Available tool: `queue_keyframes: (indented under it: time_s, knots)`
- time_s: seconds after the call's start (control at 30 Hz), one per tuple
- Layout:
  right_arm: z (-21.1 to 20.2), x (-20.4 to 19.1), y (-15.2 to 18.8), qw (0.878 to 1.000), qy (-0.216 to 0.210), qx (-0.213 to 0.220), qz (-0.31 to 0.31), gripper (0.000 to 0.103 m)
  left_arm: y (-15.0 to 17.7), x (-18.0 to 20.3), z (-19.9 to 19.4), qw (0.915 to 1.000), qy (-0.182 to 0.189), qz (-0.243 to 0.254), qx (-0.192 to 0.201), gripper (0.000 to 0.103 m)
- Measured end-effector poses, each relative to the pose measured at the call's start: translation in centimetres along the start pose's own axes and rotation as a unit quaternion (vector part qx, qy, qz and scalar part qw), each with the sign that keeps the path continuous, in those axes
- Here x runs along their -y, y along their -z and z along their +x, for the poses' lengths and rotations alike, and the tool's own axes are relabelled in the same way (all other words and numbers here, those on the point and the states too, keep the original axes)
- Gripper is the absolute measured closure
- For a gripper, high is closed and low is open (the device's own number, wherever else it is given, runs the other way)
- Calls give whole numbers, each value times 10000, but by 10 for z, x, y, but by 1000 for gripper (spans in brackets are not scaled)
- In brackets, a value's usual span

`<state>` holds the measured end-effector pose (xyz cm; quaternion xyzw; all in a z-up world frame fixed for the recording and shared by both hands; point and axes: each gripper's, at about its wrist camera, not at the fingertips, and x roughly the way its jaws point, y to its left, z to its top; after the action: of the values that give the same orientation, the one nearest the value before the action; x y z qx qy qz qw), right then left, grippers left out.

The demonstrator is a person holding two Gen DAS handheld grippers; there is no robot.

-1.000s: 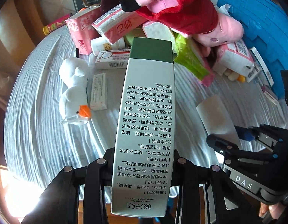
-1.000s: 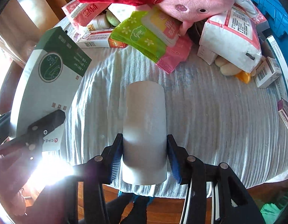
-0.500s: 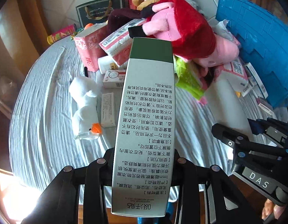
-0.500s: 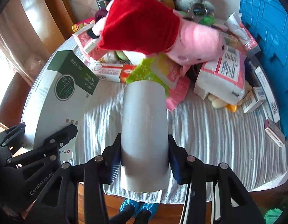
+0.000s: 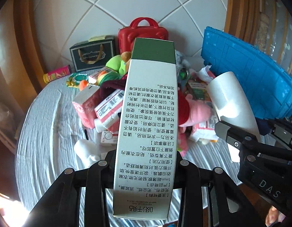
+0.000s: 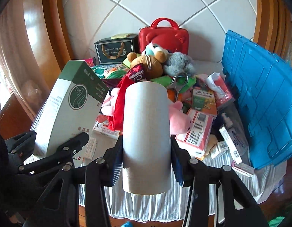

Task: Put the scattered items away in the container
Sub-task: 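Lift and carry the medicine box and paper roll over the blue bin, then open both grippers to drop the medicine box and paper roll into the bin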

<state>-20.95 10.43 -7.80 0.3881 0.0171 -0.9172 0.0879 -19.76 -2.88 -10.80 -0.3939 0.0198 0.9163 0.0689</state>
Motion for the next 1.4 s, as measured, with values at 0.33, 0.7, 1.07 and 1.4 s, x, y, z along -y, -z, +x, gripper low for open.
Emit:
queue_keyframes:
  time_s: [0.33,0.7,1.07,1.4]
  knots:
    - [-47,83,-49,9970,326,700,56,58,-63,73,-10,9985,193,192,475,68]
    - [-129,297,-78,9868,898,1349,41,58,-165,271,-23,9913,553,206,1173,68]
    - [-126,465,-53,9863,1266,936,501,58,-182,459,3,9921,864,613,666,68]
    - [-94,506,-37,9895,1175,550,641,58,-170,506,39,9946,598,839,84,68]
